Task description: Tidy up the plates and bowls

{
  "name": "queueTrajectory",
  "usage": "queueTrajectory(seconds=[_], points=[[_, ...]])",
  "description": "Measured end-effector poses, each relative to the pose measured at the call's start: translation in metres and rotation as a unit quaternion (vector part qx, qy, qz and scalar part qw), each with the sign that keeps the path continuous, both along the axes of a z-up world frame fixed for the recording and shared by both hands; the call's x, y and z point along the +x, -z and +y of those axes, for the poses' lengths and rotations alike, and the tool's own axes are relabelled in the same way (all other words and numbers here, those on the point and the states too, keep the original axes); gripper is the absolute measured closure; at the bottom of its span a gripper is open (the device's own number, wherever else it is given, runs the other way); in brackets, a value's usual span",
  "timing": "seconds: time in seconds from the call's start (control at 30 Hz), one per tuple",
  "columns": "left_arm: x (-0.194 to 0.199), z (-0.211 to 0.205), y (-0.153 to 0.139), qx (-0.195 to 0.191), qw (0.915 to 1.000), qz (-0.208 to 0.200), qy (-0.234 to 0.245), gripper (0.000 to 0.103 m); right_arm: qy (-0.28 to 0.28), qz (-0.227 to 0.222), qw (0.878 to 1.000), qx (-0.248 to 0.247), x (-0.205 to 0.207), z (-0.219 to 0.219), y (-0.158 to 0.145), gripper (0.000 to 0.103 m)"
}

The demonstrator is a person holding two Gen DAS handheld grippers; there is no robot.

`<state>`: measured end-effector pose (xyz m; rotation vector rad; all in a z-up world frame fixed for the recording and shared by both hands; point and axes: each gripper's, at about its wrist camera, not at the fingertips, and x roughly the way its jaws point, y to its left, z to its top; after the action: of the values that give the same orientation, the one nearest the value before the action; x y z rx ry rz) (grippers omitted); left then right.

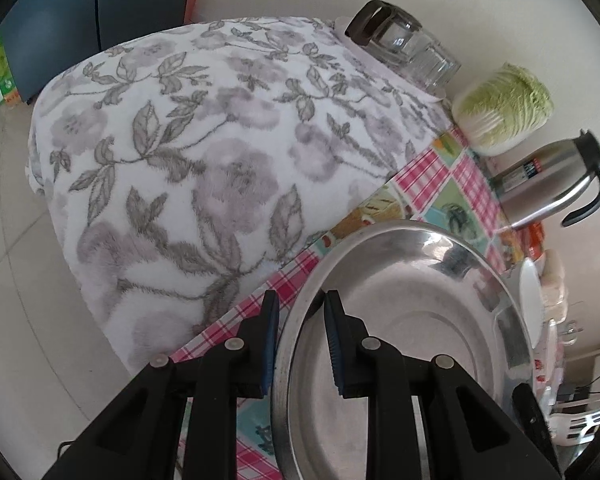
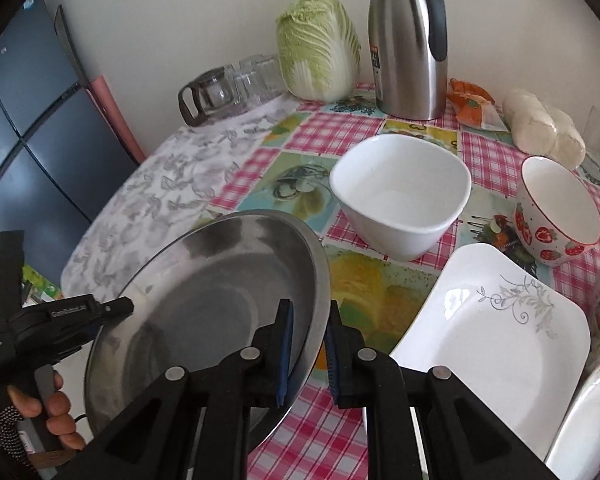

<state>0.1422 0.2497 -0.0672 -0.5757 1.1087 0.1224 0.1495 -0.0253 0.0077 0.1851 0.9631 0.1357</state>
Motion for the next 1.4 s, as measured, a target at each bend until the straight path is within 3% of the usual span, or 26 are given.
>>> queueTrajectory(seconds=[0.1,0.33,0.6,0.73,0.83,1.13,1.4], points=[[0.000,0.001,-0.007,-0.015,0.9998,-0.015,0.003,0.080,0.000,-0.016,1.000,0.001,-0.009,0.000,-0.010,0.087],[-0.009,-0.024,-0.044,-0.003,0.9970,-0.066,0.039,0.080,0.021,-0.053,0.998,0.008,-0.035,-0.015,-0.029,0.087],[-0.019,-0.067,-0.077,-0.008,0.9892,-0.112,0.095,0.080,0.064,-0.076,0.995,0.023,-0.070,-0.056,-0.045,0.086],[-0.026,-0.100,-0.092,0.012,0.9831,-0.128,0.130,0.080,0.083,-0.083,0.993,0.024,-0.090,-0.076,-0.053,0.086],[-0.028,-0.121,-0.098,-0.002,0.9777,-0.139,0.157,0.080,0.106,-0.091,0.990,0.025,-0.105,-0.096,-0.058,0.086],[-0.041,-0.186,-0.108,-0.006,0.9618,-0.156,0.225,0.079,0.167,-0.103,0.980,0.037,-0.149,-0.150,-0.062,0.085],[-0.034,-0.226,-0.087,0.011,0.9594,-0.122,0.254,0.079,0.203,-0.085,0.974,0.058,-0.161,-0.193,-0.046,0.085]])
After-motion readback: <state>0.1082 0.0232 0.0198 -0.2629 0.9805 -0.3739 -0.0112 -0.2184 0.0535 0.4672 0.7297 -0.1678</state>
